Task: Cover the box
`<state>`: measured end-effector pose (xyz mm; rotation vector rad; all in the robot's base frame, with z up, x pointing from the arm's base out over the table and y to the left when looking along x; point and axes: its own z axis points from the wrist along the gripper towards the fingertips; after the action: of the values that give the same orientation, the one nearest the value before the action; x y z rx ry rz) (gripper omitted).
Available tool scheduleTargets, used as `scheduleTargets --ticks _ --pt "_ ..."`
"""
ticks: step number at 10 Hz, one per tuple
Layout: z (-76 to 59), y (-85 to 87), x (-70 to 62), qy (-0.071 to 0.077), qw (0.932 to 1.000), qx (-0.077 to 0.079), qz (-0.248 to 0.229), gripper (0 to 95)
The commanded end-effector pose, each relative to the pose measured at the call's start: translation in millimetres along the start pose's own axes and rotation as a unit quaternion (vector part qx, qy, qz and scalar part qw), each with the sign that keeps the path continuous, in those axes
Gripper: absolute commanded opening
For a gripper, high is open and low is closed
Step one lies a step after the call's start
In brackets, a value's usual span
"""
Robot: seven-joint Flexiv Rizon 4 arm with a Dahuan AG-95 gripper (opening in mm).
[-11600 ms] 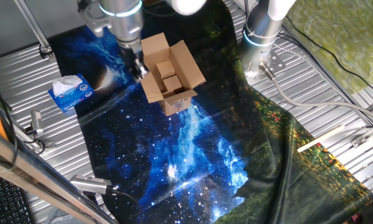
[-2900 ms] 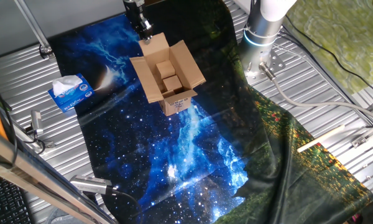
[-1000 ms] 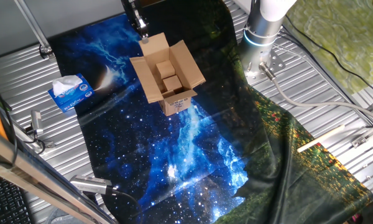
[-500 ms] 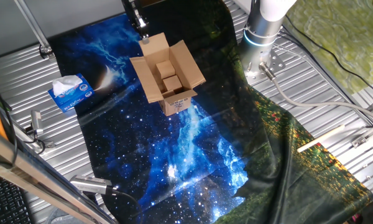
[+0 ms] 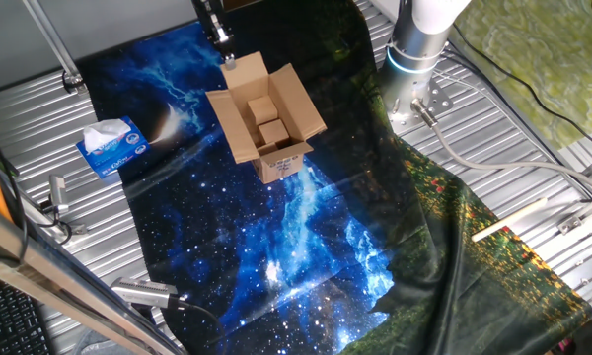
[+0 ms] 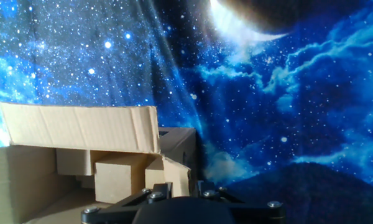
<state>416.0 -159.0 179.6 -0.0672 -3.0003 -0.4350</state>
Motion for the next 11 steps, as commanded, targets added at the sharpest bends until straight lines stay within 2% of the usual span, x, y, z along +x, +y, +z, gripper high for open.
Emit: scheduleTargets --ticks 1,7,11 --pt "-0.2 0.3 0.5 0.0 1.0 0.001 0.0 19.0" --pt "-0.2 13.2 -3.1 0.002 1.0 0.009 0.003 19.0" --pt "3.6 30.3 -4.1 0.001 0.9996 0.009 0.026 19.0"
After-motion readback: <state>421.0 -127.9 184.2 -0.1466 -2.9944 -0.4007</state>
